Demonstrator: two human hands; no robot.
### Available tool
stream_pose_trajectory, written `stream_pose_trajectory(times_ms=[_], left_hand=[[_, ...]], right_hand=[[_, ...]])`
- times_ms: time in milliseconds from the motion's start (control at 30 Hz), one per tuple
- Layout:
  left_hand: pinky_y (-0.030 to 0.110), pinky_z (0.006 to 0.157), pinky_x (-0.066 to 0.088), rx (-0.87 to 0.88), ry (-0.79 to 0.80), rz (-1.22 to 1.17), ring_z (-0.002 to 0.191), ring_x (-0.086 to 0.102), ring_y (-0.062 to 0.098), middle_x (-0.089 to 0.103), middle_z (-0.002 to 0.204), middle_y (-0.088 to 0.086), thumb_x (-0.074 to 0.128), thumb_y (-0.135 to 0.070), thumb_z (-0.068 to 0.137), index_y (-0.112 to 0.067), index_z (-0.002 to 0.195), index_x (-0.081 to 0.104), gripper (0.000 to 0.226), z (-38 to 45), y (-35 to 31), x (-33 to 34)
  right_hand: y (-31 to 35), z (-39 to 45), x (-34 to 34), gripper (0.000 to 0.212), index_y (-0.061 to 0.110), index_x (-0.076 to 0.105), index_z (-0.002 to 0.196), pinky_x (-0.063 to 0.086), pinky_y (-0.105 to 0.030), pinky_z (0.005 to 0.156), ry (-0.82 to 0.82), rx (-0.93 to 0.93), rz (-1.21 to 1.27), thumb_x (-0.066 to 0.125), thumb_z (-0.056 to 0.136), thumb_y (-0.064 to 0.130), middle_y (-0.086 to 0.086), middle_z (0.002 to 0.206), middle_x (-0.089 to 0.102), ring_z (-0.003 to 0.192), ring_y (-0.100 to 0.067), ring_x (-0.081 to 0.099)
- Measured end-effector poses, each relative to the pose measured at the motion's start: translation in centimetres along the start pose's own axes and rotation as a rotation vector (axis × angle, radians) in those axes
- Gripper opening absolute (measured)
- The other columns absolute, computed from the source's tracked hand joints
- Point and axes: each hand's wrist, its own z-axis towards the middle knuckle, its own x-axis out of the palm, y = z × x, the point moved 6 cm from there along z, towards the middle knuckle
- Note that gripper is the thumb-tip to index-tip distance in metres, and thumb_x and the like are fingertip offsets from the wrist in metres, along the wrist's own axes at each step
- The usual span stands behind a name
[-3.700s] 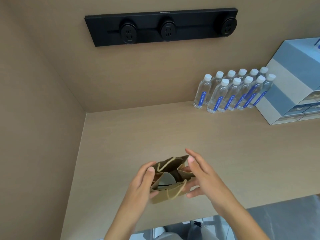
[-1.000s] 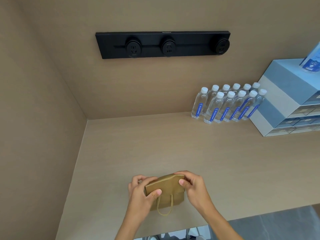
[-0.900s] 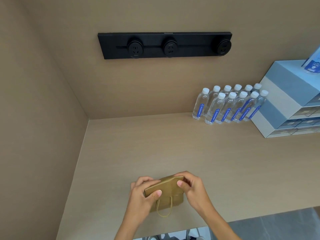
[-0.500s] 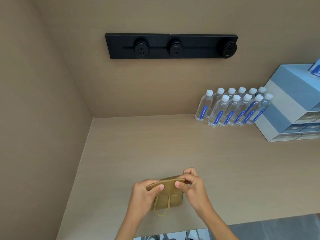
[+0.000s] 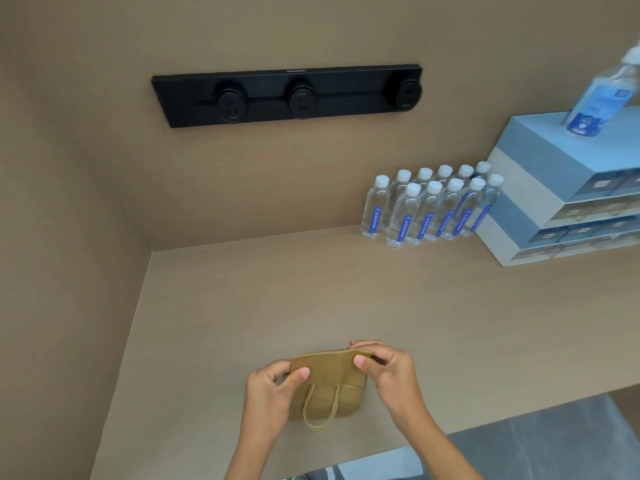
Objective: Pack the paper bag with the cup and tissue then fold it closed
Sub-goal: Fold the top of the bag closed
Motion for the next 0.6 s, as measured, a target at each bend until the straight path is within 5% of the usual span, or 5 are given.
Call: stream_pose_trajectory(times_ms=[200, 467, 600], left_hand=[[0.024, 0.066, 0.053, 0.052, 0.175, -0.039, 0.068, 0.068, 0.008, 0.079, 0.074, 0.004, 0.076, -0.009, 0.079, -0.015, 0.074, 0.08, 0.009, -1.5, -4.7, 10.6], [0.013, 0.056, 0.051, 0.129, 0.431, -0.039, 0.06, 0.066, 0.002, 0.078, 0.067, -0.001, 0.075, -0.007, 0.079, -0.019, 0.073, 0.08, 0.014, -6.9, -10.6, 33.5], [0.021, 0.059, 0.055, 0.143, 0.604, -0.051, 0.064, 0.068, 0.008, 0.079, 0.075, 0.005, 0.074, -0.007, 0.081, -0.019, 0.077, 0.081, 0.014, -10.4, -13.4, 45.5]], right_hand=[[3.2, -2.7, -12.1, 0.025, 0.019, 0.081, 0.083, 0.049, -0.011, 0.075, -0.161, -0.122, -0.012, 0.071, 0.079, -0.004, 0.008, 0.098, 0.074, 0.092, -0.007, 0.069], [5.7, -9.1, -35.0, 0.016, 0.014, 0.079, 0.08, 0.048, -0.014, 0.075, -0.489, -0.218, -0.057, 0.072, 0.078, 0.0, 0.004, 0.092, 0.071, 0.088, -0.009, 0.067], [6.9, -13.4, -46.2, 0.016, 0.011, 0.077, 0.075, 0.048, -0.016, 0.075, -0.649, -0.23, -0.094, 0.072, 0.078, -0.004, 0.002, 0.088, 0.069, 0.084, -0.01, 0.065]])
